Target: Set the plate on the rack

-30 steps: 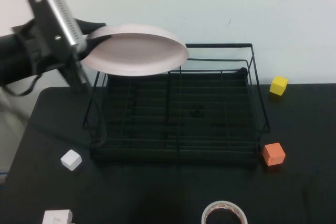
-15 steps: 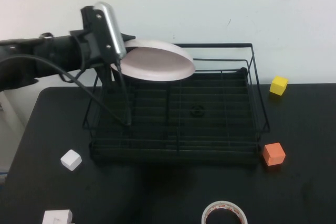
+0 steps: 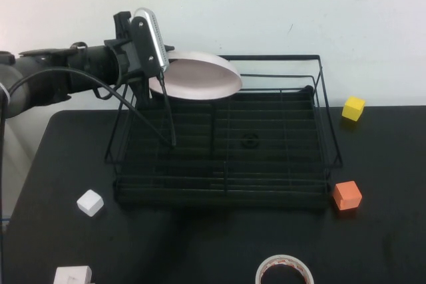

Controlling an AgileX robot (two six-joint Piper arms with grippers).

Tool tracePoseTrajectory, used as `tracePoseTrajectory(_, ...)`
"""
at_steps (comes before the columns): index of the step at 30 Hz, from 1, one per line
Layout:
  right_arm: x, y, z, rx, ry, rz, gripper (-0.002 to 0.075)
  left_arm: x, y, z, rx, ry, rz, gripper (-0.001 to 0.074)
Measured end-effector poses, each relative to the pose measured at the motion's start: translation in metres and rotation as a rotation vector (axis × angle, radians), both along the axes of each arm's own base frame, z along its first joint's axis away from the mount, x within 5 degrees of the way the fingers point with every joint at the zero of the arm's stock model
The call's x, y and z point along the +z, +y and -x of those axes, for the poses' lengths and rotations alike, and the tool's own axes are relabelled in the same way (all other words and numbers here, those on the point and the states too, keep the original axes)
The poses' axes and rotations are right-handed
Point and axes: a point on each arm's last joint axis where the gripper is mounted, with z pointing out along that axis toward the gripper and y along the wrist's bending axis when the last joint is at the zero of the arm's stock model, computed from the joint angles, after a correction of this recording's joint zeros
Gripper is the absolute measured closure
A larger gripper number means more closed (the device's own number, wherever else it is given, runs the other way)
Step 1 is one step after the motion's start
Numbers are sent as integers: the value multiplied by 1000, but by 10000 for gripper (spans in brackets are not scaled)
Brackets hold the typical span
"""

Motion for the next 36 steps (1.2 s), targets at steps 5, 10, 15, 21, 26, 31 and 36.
tracePoseTrajectory(5,0,0,0,-1,-1,3,728,-11,2,-5,35,28,-7,654)
tracePoseTrajectory(10,0,0,0,-1,-1,3,728,-22,2,-7,58,73,11,651)
tracePoseTrajectory(15,0,0,0,-17,6,-3,728,-29,2,-9,80,125,53,450)
tracePoseTrajectory(21,0,-2,-1,-24,1,12,728,-35,3,-10,106,159,70,197)
tracePoseTrajectory(26,-2,-9,-4,-74,-19,82,728,-11,2,-5,106,147,128,230)
tracePoseTrajectory(31,-3,-22,-9,-219,-45,185,728,41,12,5,240,125,238,442)
tracePoseTrajectory(36,-1,-37,-13,-352,-98,281,728,103,45,23,616,81,428,687)
